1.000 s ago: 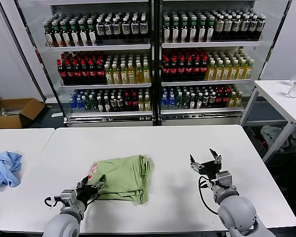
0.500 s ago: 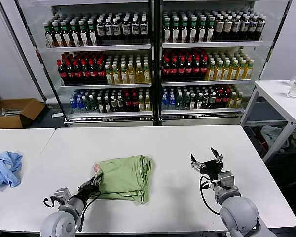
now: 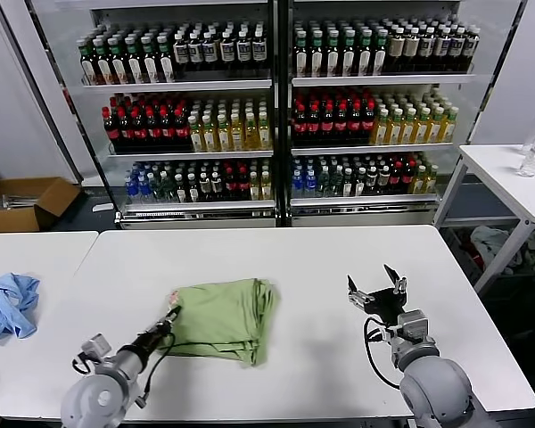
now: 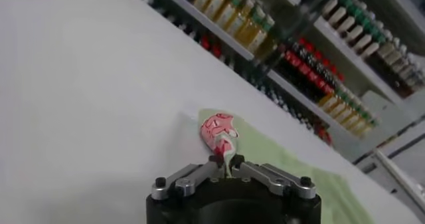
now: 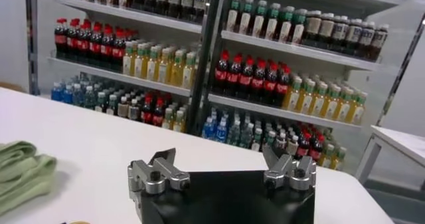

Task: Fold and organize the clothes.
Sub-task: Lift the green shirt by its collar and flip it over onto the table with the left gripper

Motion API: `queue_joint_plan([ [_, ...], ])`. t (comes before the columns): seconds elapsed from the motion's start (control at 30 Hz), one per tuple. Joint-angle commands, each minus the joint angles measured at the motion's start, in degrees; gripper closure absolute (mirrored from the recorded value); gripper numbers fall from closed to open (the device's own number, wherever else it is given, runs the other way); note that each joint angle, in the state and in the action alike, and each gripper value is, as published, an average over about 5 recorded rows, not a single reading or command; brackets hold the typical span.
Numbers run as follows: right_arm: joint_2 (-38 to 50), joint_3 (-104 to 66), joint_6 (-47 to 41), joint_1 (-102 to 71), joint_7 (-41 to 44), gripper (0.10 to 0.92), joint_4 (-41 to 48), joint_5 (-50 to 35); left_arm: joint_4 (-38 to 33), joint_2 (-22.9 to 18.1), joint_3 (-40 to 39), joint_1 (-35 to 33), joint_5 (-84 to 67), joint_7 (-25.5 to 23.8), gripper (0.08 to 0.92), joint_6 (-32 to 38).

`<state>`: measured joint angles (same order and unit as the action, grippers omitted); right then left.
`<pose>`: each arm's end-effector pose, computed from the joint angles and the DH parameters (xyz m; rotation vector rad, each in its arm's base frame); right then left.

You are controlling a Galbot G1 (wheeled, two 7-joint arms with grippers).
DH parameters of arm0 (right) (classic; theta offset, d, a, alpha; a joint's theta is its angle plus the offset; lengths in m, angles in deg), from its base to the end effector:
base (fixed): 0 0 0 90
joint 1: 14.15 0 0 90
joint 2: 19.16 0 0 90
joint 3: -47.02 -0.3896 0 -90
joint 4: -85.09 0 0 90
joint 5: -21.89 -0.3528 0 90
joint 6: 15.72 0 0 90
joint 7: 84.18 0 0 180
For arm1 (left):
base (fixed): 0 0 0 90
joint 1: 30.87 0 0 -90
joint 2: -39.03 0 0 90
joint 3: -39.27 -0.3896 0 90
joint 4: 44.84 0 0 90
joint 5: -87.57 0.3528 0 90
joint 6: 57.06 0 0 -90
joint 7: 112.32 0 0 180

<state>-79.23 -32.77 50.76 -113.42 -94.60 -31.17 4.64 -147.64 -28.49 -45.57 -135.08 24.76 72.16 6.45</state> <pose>0.2702 -0.0679 -0.2775 0.2031 -2.9201 0.3456 0.2644 0.1477 -0.3516 -0.1170 -2.5192 0.8854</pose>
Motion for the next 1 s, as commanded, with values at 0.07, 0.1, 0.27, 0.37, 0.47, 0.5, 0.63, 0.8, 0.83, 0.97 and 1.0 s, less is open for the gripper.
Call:
queue_joint_plan([
  [0.07,0.1,0.1,0.8,0.6,-0.1,0.203,-0.3,-1.0,-2.6,15.0,23.6,-4.9,-4.8,-1.9,0.891,-1.2],
  [0.1,0.1,0.1,1.0,0.7,-0.1,0.203,-0.2,-1.1,-3.1,16.6,25.3,-5.6,-4.9,-2.0,0.891,-1.5],
  [0.27,-0.4,0.1,1.8,0.8,0.1,0.203,-0.5,-1.2,-8.4,21.9,28.8,-7.4,-3.3,-1.8,0.891,-1.5],
  [0.37,-1.4,0.5,1.6,0.6,0.0,0.203,-1.1,-0.6,-13.5,22.3,24.8,-7.8,2.5,-1.9,0.891,-0.5],
  [0.47,-2.3,0.9,1.4,0.2,0.2,0.203,-1.4,0.6,-16.8,20.3,15.1,-7.6,14.6,-2.3,0.891,2.2],
  [0.5,-2.4,0.9,1.4,0.1,0.3,0.203,-1.4,0.8,-16.7,19.1,10.6,-6.9,19.1,-2.3,0.891,3.3],
  [0.63,-2.8,0.4,1.7,-0.2,0.5,0.203,-1.5,1.0,-14.3,13.8,-5.7,-2.0,31.0,-0.8,0.891,5.7],
  [0.8,-3.2,0.1,1.9,-0.1,0.6,0.203,-1.8,1.3,-17.1,6.6,-16.9,3.5,27.9,2.4,0.891,3.7],
  [0.83,-3.3,0.0,2.0,-0.1,0.6,0.203,-1.8,1.4,-16.9,5.2,-18.8,4.5,26.0,2.9,0.891,3.5],
  [0.97,-3.5,-0.8,2.2,-0.3,0.8,0.203,-2.1,1.6,-12.5,-0.4,-25.2,8.8,18.9,3.8,0.891,3.8],
  [1.0,-3.5,-1.1,2.3,-0.4,0.9,0.203,-2.2,1.5,-11.1,-1.6,-26.5,9.9,17.8,3.9,0.891,3.9],
])
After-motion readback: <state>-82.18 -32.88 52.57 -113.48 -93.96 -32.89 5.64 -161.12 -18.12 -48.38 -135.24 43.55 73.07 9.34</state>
